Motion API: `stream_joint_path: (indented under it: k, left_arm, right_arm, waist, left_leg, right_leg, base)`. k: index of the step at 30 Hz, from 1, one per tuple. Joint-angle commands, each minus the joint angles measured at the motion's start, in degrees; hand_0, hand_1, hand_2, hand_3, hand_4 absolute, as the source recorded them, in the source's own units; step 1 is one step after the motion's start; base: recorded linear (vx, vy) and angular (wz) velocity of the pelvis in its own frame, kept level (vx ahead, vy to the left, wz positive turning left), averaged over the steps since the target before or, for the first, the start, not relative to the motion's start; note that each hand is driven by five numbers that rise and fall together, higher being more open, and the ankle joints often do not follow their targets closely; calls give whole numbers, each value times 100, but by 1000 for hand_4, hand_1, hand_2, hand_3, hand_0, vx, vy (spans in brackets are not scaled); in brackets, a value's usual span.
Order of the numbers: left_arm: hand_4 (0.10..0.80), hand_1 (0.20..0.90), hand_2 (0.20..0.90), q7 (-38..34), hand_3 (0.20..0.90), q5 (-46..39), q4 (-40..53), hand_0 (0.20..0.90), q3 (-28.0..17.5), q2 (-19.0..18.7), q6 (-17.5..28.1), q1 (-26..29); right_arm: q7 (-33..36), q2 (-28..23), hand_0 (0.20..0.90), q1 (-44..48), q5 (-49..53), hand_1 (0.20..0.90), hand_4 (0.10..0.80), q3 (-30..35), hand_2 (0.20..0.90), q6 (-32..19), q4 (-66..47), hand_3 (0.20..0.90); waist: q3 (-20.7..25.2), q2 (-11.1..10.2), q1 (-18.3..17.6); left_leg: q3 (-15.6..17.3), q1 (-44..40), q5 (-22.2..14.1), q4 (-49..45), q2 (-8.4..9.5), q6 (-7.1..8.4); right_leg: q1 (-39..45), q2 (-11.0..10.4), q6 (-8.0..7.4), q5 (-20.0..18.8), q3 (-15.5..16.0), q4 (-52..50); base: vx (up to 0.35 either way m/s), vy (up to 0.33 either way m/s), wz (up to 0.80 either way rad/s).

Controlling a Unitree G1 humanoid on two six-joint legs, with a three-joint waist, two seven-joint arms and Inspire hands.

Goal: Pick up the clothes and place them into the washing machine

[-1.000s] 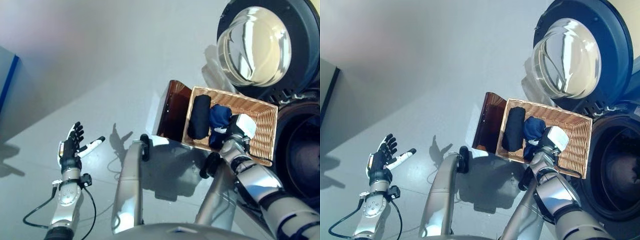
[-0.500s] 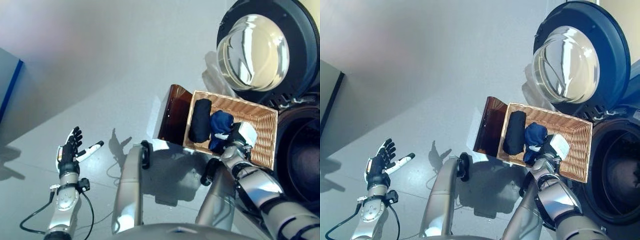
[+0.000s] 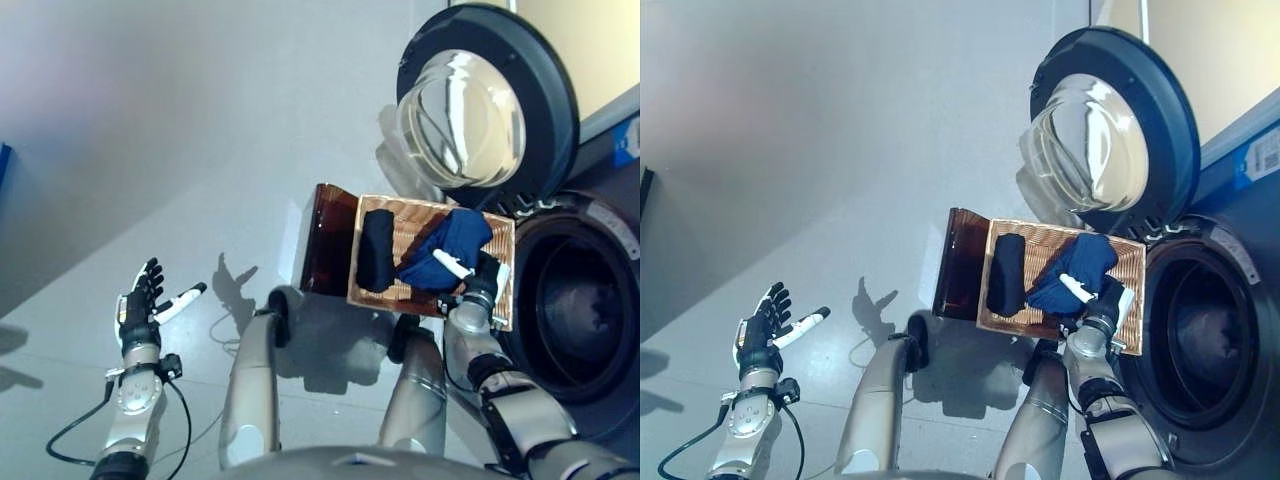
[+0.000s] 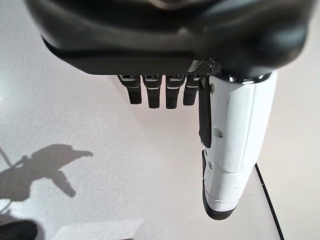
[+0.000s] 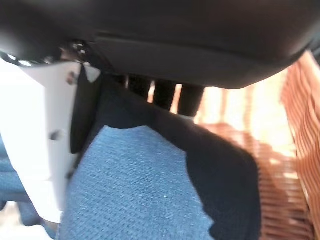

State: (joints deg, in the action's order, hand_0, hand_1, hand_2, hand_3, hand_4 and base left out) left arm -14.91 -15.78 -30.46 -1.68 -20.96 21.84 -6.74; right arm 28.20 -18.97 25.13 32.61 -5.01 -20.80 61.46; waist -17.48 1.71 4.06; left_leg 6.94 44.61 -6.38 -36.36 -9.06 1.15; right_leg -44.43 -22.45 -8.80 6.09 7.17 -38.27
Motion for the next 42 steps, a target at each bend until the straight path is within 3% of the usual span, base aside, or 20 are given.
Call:
stream_joint_path:
  k: [1,9,10,13,18,25,38,42]
  left_arm:
    - [800,900,900,-156,900,-193,10,900,-362,-296,459,38]
    - [800,900,900,-130,900,-390,-113,900,-376,-214,486,48]
    - [800,900,900,-85,900,-498,-277,900,-338,-124,476,118]
    - [800,900,900,-33,900,-587,-326,900,-285,-64,472,163]
    - [800,900,900,48,900,-760,-341,900,-195,72,470,174]
    - [800,900,900,23,900,-787,-282,900,-179,127,504,174]
    - [800,900,900,-43,900,-786,70,900,-432,170,502,44]
    - [800,900,900,-72,900,-725,198,900,-454,145,501,-38]
  right_arm:
    - [-307,-340,200,-25,636,200,300,316,200,-666,-380,200]
    - [-1126,-108,200,-190,2189,200,300,807,200,-1008,-858,200]
    - [-1462,53,200,-143,3056,200,300,1174,200,-1180,-802,200]
    - [-1949,204,200,-67,4081,200,300,1552,200,-1295,-743,200]
    - [-2372,338,200,-69,5005,200,300,1949,200,-1473,-658,200]
    - [-2292,264,200,-67,5121,200,300,2069,200,-1538,-451,200]
    - [-2018,55,200,161,5040,200,300,2027,200,-1547,-37,200]
    - [-1930,-38,200,319,5067,200,300,2019,200,-1631,-38,200]
  waist:
    - [75,-4,81]
    - [85,-68,-5]
    - [129,-75,-14]
    - [149,-50,-32]
    - [181,-19,-51]
    - [124,53,-95]
    - [-3,137,-67]
    - [-11,172,-18]
  left_leg:
    - [-150,-304,255,629,-89,417]
    - [-123,-770,443,1297,-2,408]
    - [-130,-894,506,1520,24,410]
    - [-140,-1003,571,1680,43,417]
    - [-178,-1037,522,1646,93,398]
    - [-246,-875,350,1235,94,384]
    - [-517,-235,-151,-116,0,355]
    - [-608,9,-469,-600,-11,369]
  right_leg:
    - [409,-266,-29,-1063,-64,1158]
    - [773,-249,-89,-1344,-32,1777]
    - [878,-252,-113,-1405,4,1985]
    - [935,-256,-136,-1447,-21,2064]
    - [912,-274,-124,-1391,-112,1975]
    - [744,-254,-65,-1204,-265,1587]
    - [105,-78,111,-496,-581,178]
    - [-151,-39,133,-155,-728,-315]
  base:
    - [43,-45,-7]
    - [39,-6,-5]
    - [46,5,-12]
    - [41,8,-17]
    - [5,1,-1]
    - [-1,1,0]
    - [-19,-2,-5]
    - [11,0,-6]
